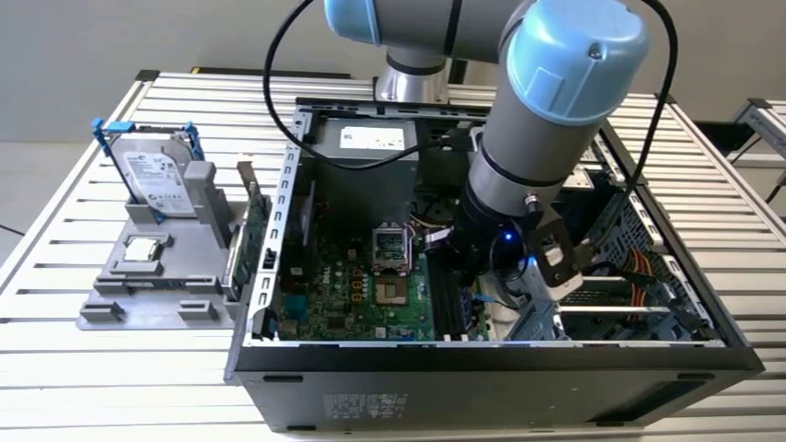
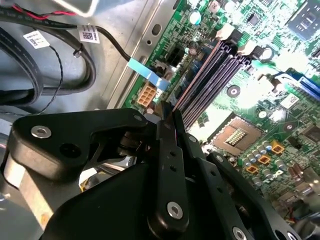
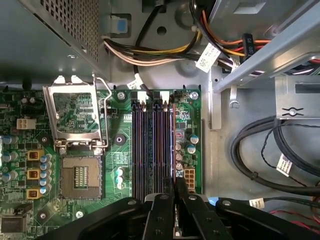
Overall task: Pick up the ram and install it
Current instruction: 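Insert the ram into the slot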
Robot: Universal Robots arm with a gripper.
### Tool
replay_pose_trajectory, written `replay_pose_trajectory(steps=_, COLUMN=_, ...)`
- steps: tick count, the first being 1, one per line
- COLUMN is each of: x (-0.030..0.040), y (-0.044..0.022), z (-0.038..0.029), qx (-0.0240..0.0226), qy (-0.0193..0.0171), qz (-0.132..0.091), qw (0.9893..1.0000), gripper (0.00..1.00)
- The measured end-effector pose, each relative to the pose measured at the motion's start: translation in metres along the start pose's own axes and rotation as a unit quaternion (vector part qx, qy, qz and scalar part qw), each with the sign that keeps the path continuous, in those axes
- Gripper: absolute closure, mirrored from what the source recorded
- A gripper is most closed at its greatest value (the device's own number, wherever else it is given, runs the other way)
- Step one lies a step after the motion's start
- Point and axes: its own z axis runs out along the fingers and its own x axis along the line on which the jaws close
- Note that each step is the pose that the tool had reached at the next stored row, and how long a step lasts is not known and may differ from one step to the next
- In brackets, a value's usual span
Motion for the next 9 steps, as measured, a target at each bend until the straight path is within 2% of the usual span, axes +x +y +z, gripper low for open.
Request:
replay_pose_trajectory(steps=2, x=0.0001, y=-0.0001, z=-0.0002, qx=0.0036, qy=0.0002, qz=-0.004, qw=1.0000, gripper=1.00)
replay_pose_trajectory(steps=6, x=0.0004, y=0.0002, z=-0.0002, qx=0.0148, qy=0.0007, qz=-0.011, qw=0.9998, gripper=1.00)
replay_pose_trajectory(steps=9, x=0.0008, y=0.0020, z=0.0005, qx=0.0165, qy=0.0005, qz=-0.011, qw=0.9998, gripper=1.00)
